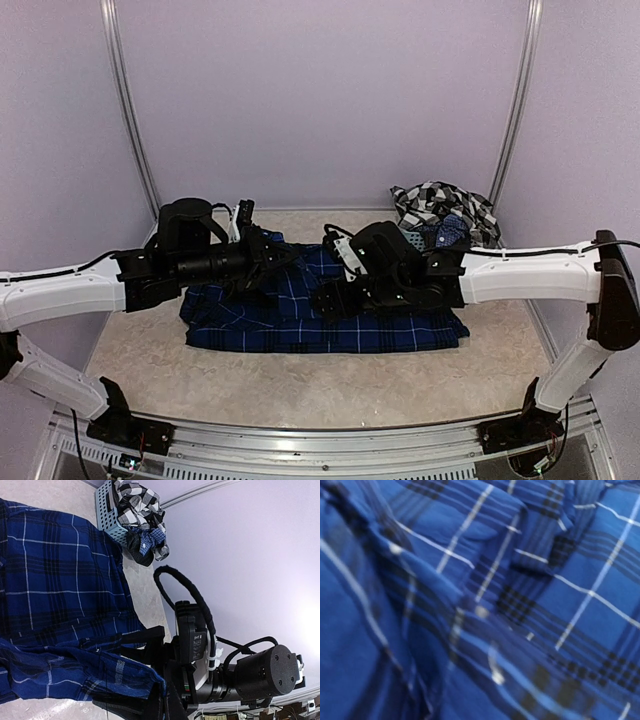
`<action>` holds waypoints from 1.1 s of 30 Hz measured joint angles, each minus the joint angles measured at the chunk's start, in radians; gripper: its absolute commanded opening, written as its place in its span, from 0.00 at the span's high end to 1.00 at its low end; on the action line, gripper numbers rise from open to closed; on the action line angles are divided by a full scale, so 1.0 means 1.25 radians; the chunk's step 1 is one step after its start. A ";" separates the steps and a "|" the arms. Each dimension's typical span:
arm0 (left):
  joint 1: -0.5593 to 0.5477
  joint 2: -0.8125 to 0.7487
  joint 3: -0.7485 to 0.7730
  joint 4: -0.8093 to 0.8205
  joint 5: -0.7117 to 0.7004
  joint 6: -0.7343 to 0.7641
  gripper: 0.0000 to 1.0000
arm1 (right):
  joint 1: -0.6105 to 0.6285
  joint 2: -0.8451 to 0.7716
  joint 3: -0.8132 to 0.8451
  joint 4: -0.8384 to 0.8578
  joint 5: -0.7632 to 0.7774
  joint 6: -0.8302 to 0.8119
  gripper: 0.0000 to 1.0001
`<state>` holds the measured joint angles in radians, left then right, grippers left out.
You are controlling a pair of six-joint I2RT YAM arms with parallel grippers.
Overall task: Fold and stack the long sleeve shirts
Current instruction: Pass from the left arm to the right, then place the sleeve of the 1/3-folded shirt.
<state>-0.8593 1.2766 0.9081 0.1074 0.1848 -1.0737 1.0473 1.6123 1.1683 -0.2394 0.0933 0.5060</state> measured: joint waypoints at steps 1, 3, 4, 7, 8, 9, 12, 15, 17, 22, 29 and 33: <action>0.000 0.000 0.000 0.002 0.000 0.000 1.00 | 0.000 0.003 0.000 0.009 -0.003 -0.003 0.31; 0.000 0.000 0.000 0.005 0.001 0.000 1.00 | -0.001 0.013 0.000 0.030 -0.012 -0.012 0.50; 0.000 0.000 0.000 0.007 0.001 0.000 1.00 | -0.004 0.020 0.000 0.042 -0.020 -0.012 0.63; 0.000 -0.001 -0.004 0.013 0.000 0.000 1.00 | -0.013 0.033 0.001 0.065 -0.042 -0.035 0.99; 0.000 -0.002 -0.008 0.014 0.000 0.000 1.00 | -0.016 0.036 0.004 0.067 -0.049 -0.044 1.00; 0.000 -0.004 -0.011 0.014 0.000 0.000 1.00 | -0.020 0.038 0.009 0.066 -0.051 -0.055 1.00; 0.003 -0.011 -0.025 0.013 -0.004 0.001 1.00 | -0.041 0.041 0.048 0.036 -0.050 -0.096 1.00; 0.017 -0.030 -0.036 0.013 -0.008 0.007 1.00 | -0.064 0.052 0.127 -0.016 -0.016 -0.162 1.00; 0.037 -0.042 -0.039 0.015 -0.009 0.017 1.00 | -0.075 0.070 0.198 -0.052 0.009 -0.217 1.00; 0.115 -0.057 -0.039 0.039 0.000 0.056 1.00 | -0.086 0.157 0.406 -0.137 0.064 -0.383 1.00; 0.203 -0.048 -0.038 0.056 0.037 0.105 1.00 | -0.103 0.315 0.620 -0.197 0.116 -0.557 1.00; 0.224 -0.032 -0.034 0.068 0.044 0.127 0.93 | -0.109 0.366 0.692 -0.206 0.139 -0.630 1.00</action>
<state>-0.5789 1.2369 0.8661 0.1921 0.2398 -0.9150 0.9112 2.0693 2.0338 -0.4969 0.2676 -0.2817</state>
